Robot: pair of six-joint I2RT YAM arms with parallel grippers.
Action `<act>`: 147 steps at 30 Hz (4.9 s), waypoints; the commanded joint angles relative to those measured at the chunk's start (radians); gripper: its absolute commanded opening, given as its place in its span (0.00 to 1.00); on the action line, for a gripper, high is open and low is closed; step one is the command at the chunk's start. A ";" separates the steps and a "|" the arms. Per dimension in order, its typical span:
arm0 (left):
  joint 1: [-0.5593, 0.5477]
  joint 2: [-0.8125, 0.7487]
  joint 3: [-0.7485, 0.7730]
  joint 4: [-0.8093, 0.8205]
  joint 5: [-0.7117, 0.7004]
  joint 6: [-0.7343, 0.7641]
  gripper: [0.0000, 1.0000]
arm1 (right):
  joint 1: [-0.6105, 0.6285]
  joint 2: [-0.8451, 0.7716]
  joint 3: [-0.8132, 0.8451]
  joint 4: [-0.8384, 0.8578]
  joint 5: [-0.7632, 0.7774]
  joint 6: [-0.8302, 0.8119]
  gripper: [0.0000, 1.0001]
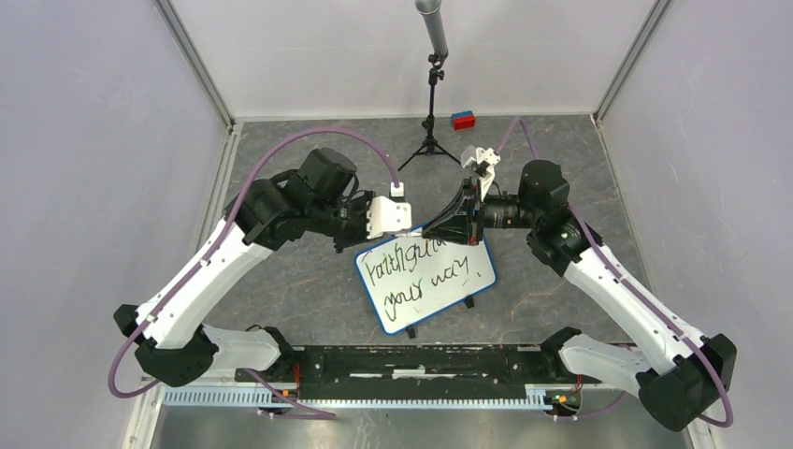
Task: Write a sentence on the whiteboard
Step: Close the whiteboard marker at the center of the board.
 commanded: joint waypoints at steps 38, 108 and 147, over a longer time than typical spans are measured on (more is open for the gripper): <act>-0.052 -0.003 0.007 -0.020 -0.015 -0.004 0.02 | 0.040 0.030 0.067 -0.043 0.014 -0.083 0.00; -0.072 0.116 0.111 0.156 -0.035 -0.266 0.02 | 0.079 0.020 0.084 -0.163 0.088 -0.222 0.00; -0.112 0.138 0.245 0.093 -0.050 -0.153 0.37 | -0.034 0.081 0.091 -0.051 -0.006 -0.096 0.00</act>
